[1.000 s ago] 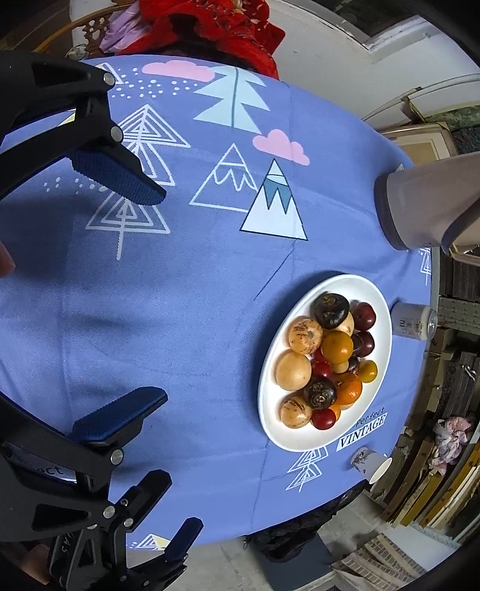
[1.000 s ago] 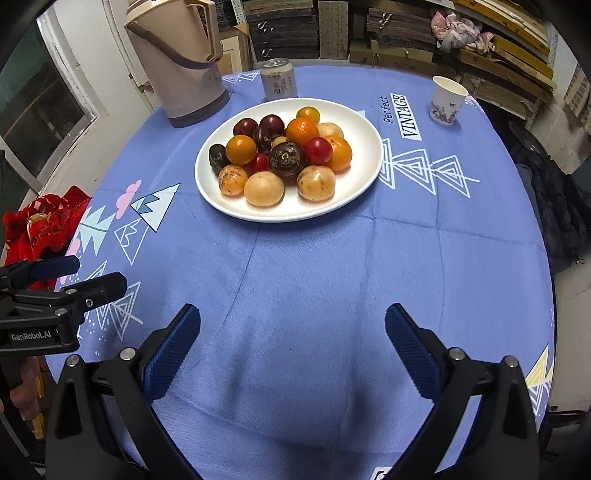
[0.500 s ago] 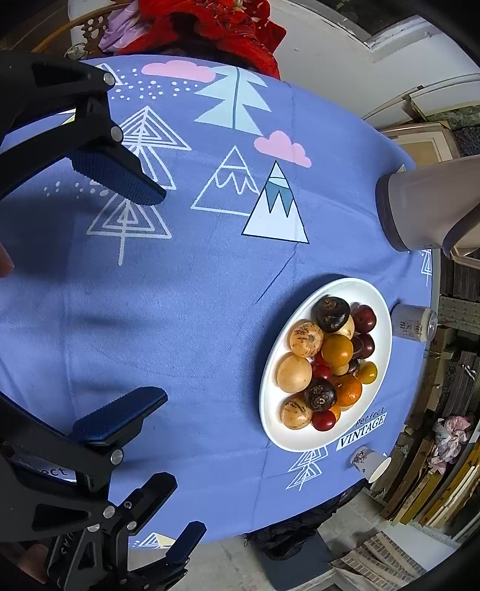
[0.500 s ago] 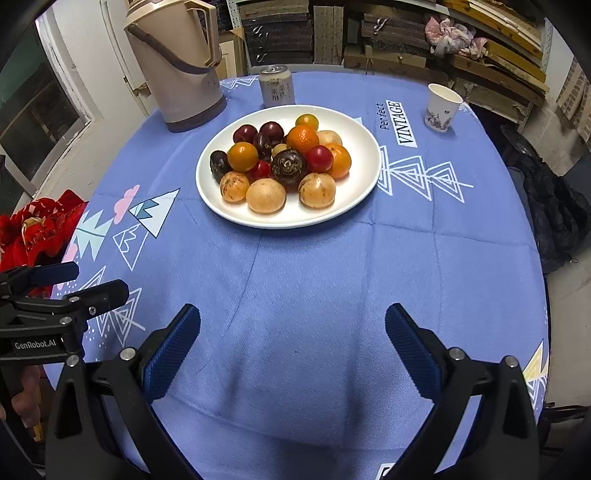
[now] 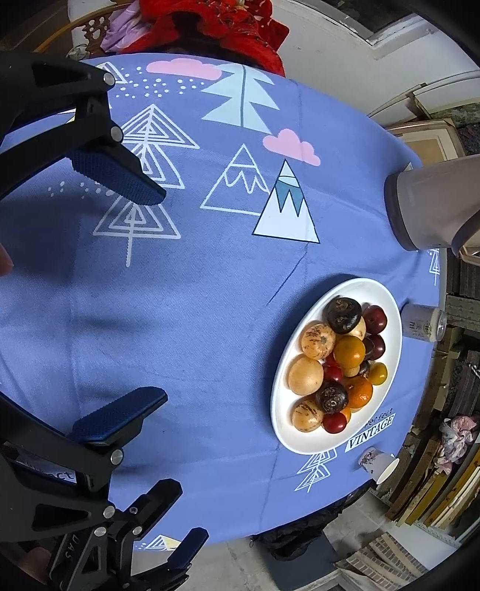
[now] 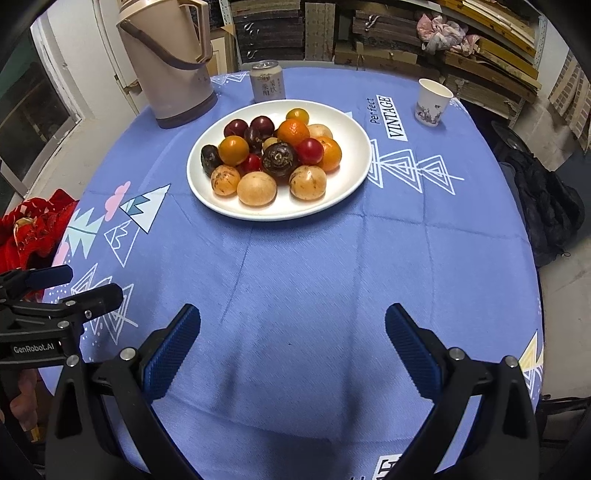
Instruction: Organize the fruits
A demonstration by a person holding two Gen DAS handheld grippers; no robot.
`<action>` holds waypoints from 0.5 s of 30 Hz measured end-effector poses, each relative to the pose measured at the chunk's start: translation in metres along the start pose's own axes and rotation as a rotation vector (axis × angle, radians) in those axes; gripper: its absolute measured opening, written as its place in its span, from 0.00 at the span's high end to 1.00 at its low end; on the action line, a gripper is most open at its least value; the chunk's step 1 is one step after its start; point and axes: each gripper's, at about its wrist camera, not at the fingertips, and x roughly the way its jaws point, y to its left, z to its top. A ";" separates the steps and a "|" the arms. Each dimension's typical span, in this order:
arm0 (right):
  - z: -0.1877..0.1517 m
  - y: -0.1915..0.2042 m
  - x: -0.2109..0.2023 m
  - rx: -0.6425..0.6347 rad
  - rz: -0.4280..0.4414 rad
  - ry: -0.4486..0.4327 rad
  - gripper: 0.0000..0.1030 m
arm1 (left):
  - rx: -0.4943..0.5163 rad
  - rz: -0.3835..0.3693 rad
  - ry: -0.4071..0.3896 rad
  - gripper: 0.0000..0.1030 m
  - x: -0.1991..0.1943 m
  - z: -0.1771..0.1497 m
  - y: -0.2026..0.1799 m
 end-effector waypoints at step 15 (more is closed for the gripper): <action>0.000 0.004 0.000 -0.005 -0.013 0.002 0.05 | 0.009 -0.004 -0.012 0.04 -0.002 -0.001 0.004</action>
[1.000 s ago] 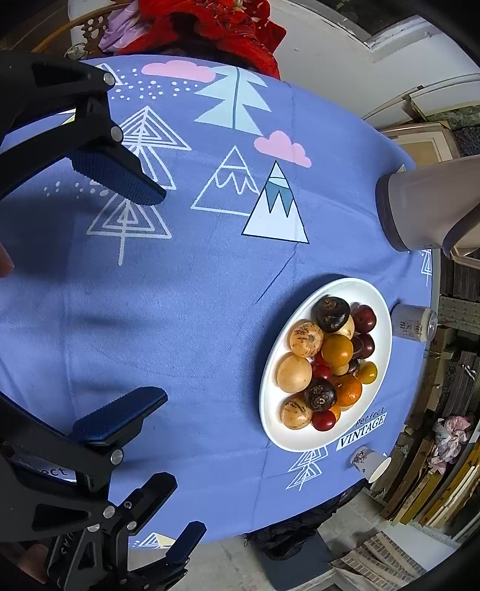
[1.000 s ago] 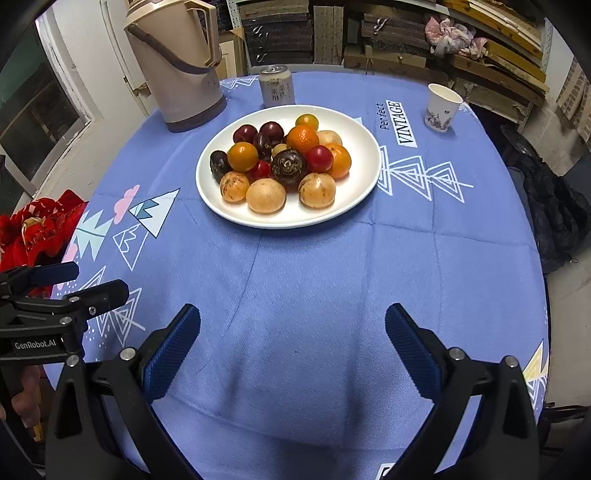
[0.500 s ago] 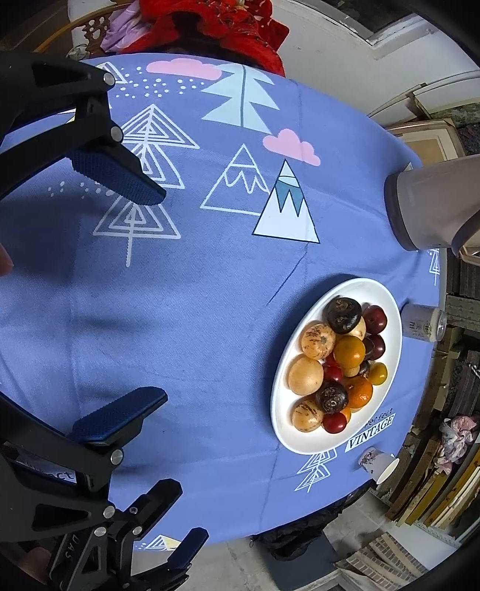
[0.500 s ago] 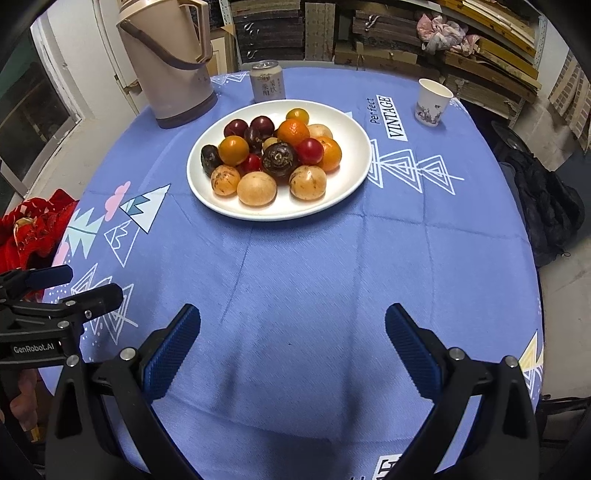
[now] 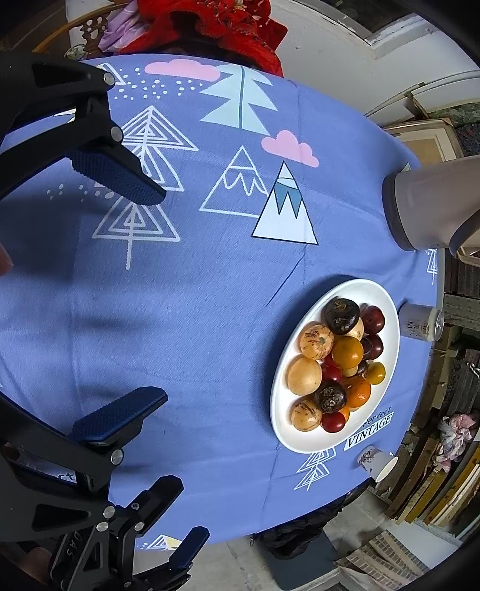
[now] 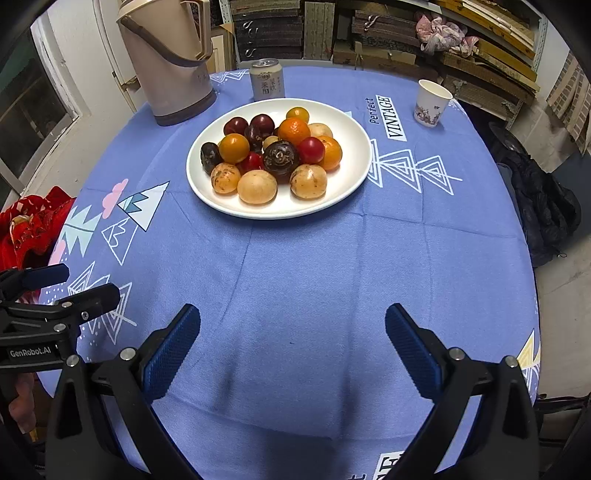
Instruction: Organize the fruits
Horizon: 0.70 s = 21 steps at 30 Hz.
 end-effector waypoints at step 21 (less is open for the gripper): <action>0.003 0.011 0.010 -0.021 0.004 0.019 0.05 | -0.008 -0.007 0.004 0.04 0.002 0.000 0.005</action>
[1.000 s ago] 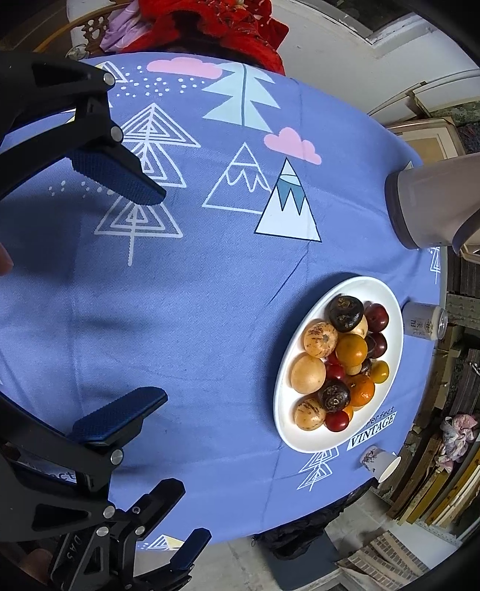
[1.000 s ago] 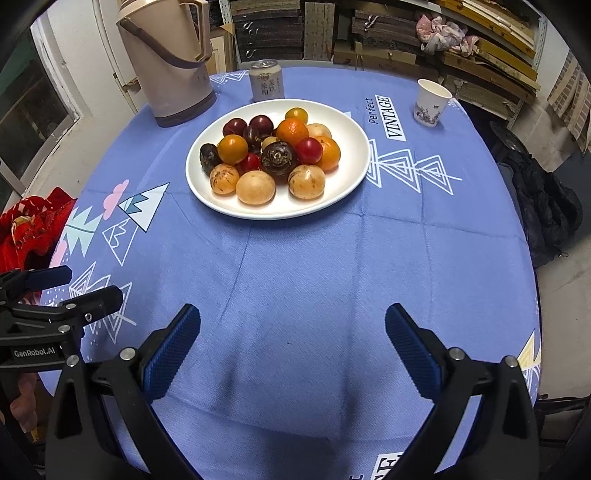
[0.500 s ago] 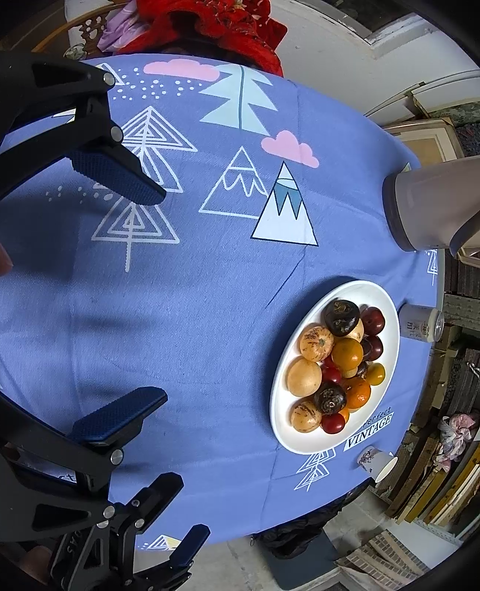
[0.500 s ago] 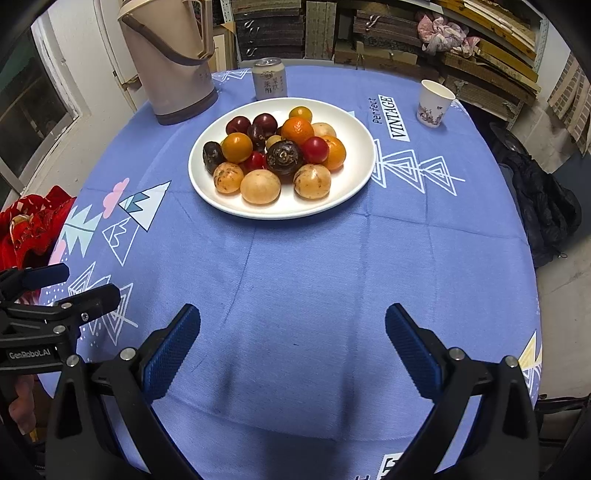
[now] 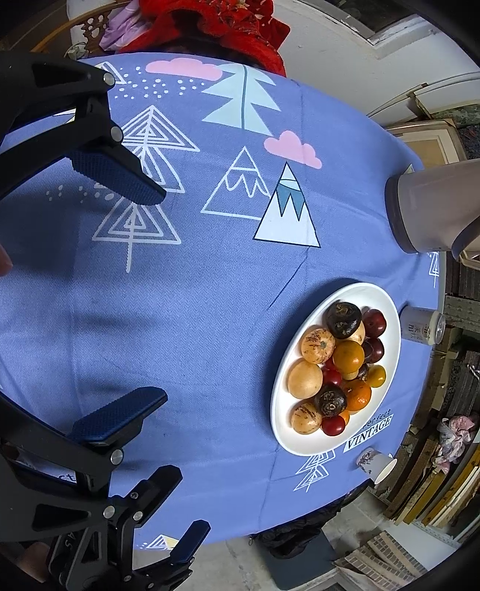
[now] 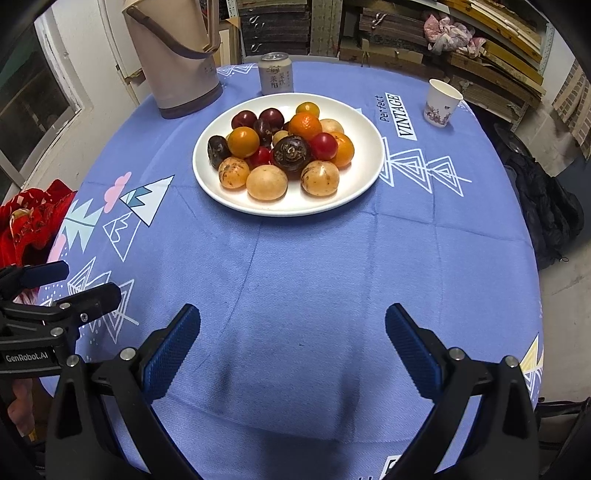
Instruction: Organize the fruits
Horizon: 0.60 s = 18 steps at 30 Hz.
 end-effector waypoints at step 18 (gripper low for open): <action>-0.001 -0.001 0.001 -0.001 0.002 0.001 0.05 | 0.003 0.010 0.002 0.04 -0.001 -0.002 -0.002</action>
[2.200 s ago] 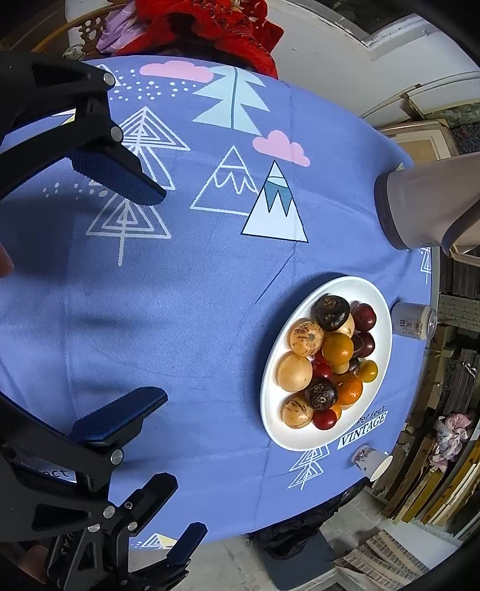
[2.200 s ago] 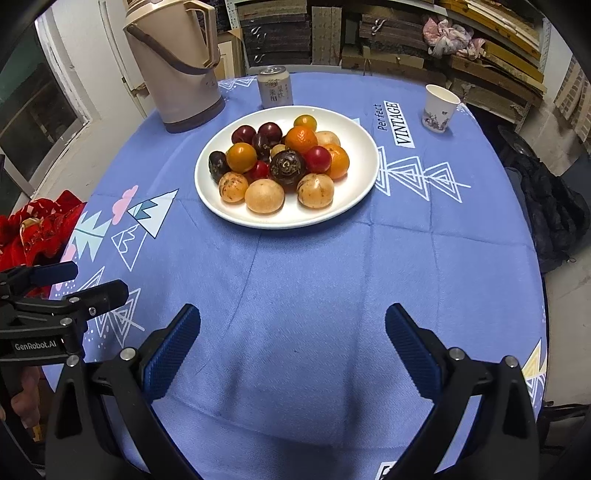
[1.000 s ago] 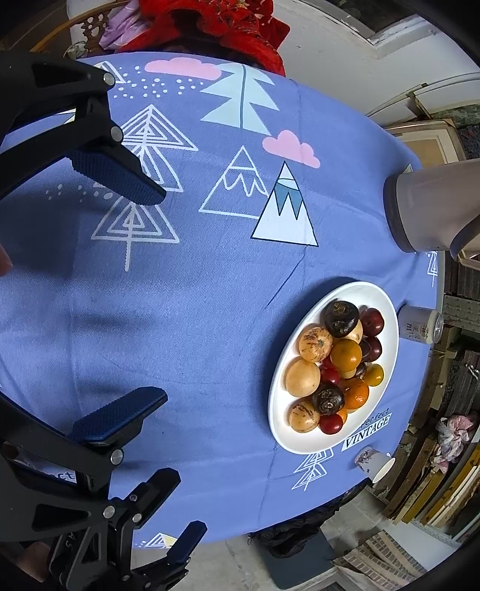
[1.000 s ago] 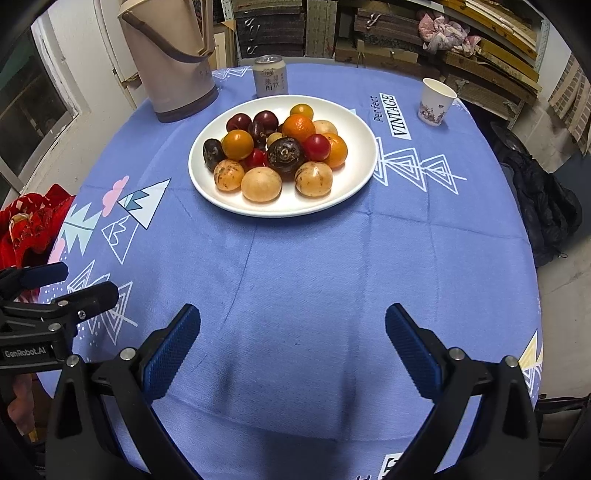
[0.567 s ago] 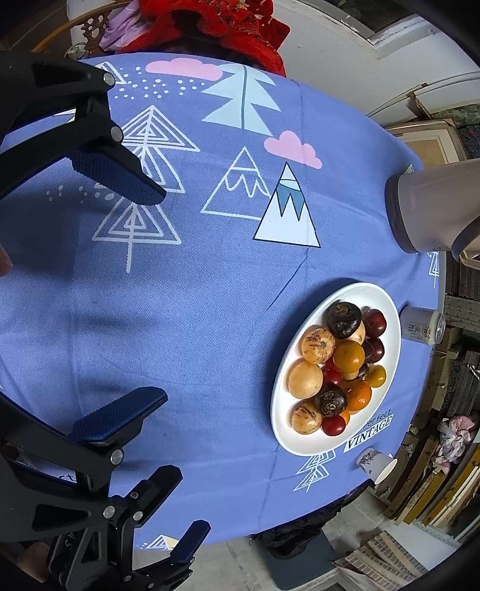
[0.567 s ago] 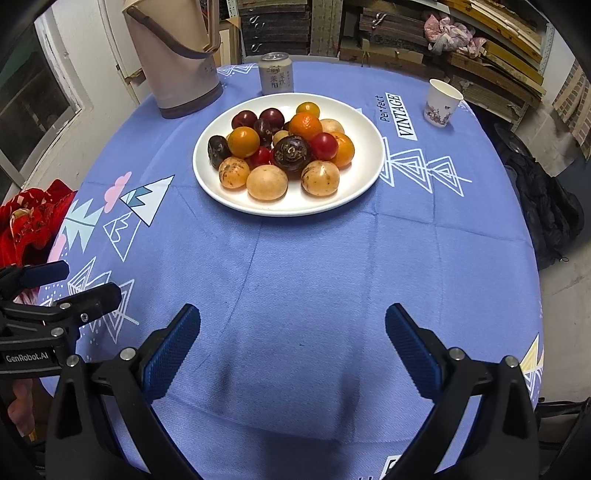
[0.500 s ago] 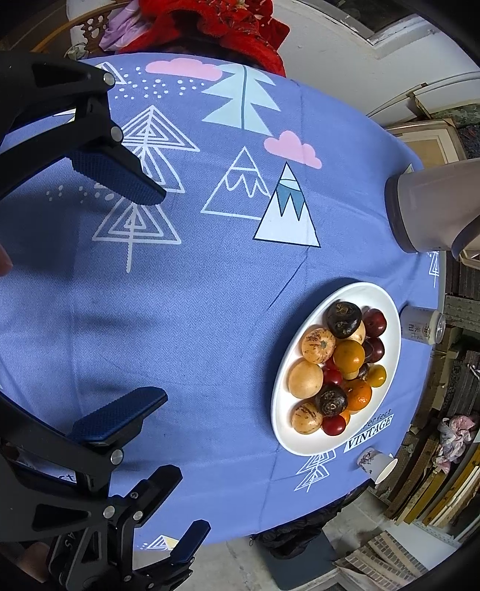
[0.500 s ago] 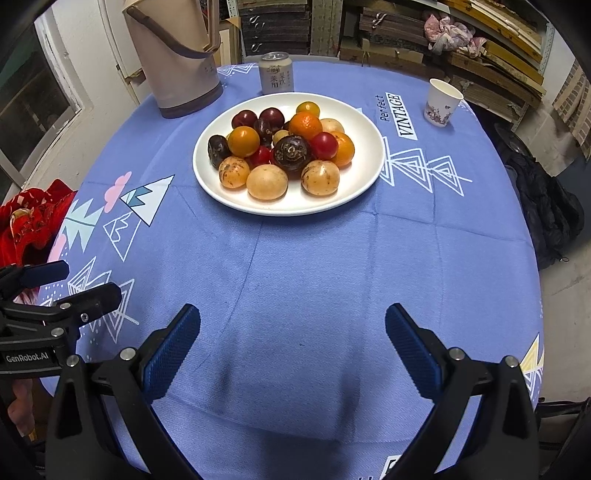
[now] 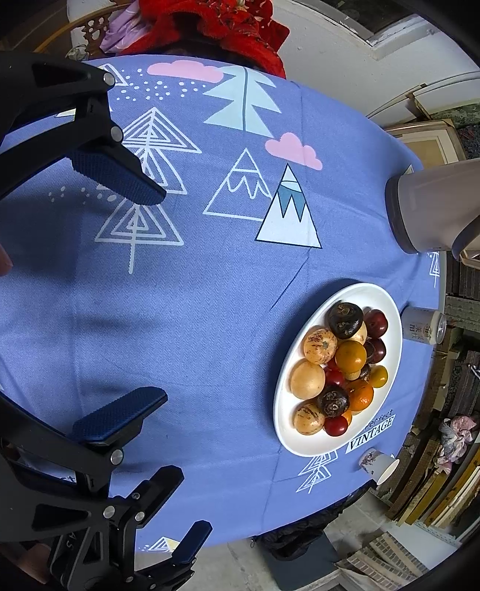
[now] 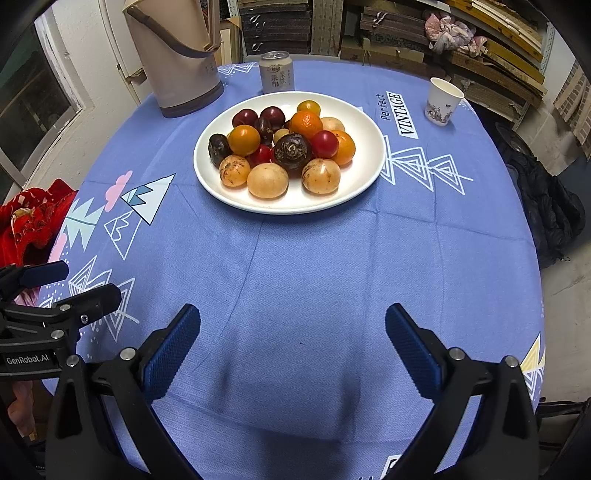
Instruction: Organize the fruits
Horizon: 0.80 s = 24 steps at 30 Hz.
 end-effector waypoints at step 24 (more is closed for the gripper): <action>0.001 0.005 0.002 -0.009 0.003 0.003 0.05 | 0.008 0.010 0.005 0.04 0.001 0.000 0.001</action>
